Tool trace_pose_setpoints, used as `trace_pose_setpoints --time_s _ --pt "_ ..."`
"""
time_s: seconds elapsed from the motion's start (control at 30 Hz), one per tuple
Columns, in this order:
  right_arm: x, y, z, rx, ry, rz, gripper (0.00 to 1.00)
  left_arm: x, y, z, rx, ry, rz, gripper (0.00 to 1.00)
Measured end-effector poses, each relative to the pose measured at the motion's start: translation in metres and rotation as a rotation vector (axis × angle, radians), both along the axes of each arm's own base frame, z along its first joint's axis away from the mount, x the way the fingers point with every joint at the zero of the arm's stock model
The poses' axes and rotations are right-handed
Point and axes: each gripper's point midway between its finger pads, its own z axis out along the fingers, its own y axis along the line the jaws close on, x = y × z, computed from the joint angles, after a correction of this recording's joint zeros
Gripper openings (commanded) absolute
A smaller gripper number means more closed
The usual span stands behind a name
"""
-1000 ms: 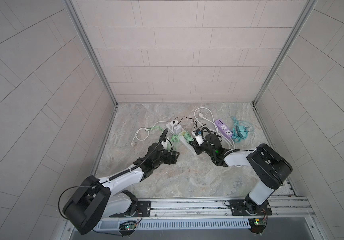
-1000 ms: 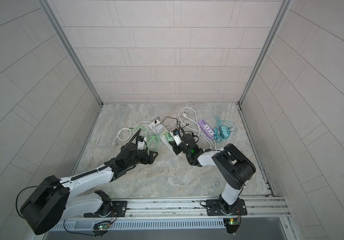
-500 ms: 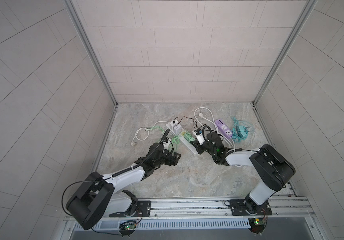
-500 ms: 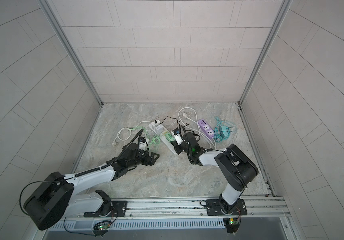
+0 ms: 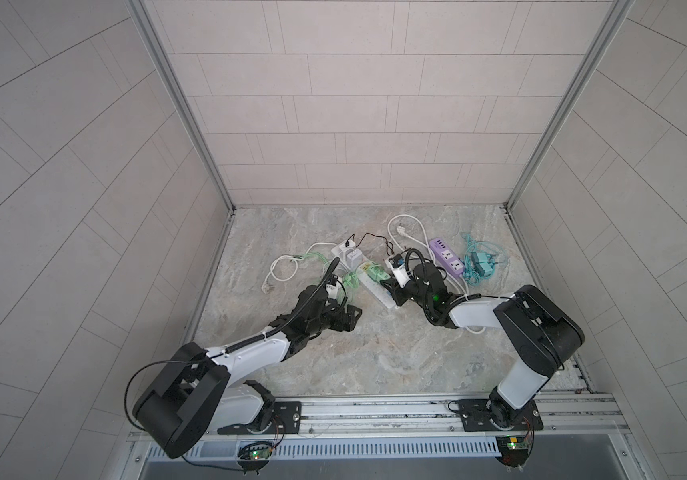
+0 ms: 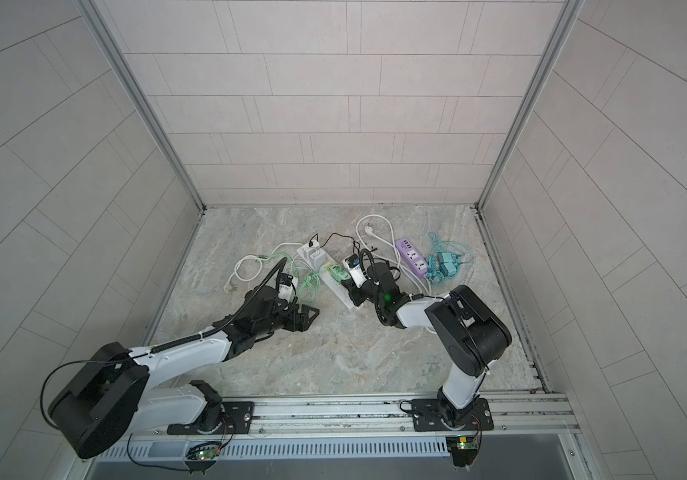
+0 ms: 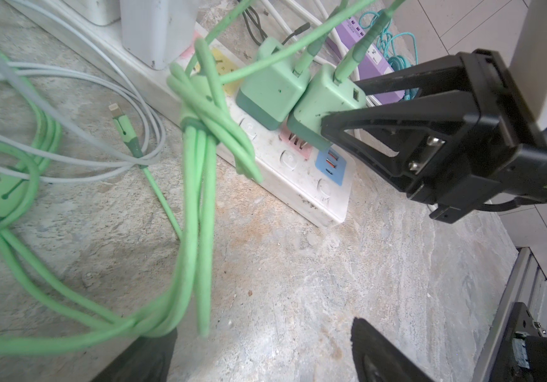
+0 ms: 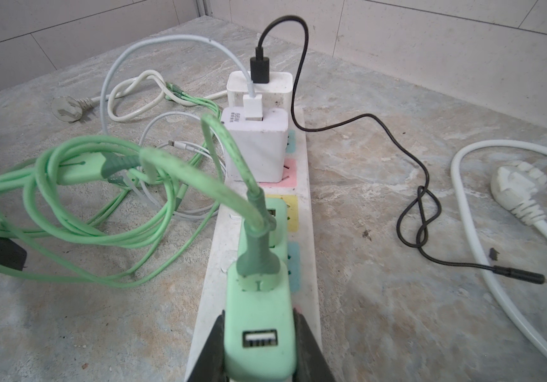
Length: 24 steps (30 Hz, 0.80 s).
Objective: Insert the plug
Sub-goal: 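Press the green charger down into the socket with the right gripper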
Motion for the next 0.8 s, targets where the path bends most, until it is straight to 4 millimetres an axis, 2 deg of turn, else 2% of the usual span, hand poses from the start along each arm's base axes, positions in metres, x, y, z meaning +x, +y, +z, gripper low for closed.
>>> trace_pose_setpoints --time_s 0.47,0.8 --pt "-0.008 -0.002 -0.008 -0.019 -0.033 -0.036 0.03 0.0 0.0 0.002 0.003 -0.002 -0.004 0.88" --pt "-0.003 0.003 -0.018 -0.083 0.003 -0.072 0.01 0.007 -0.001 0.037 -0.016 -0.084 -0.003 0.88"
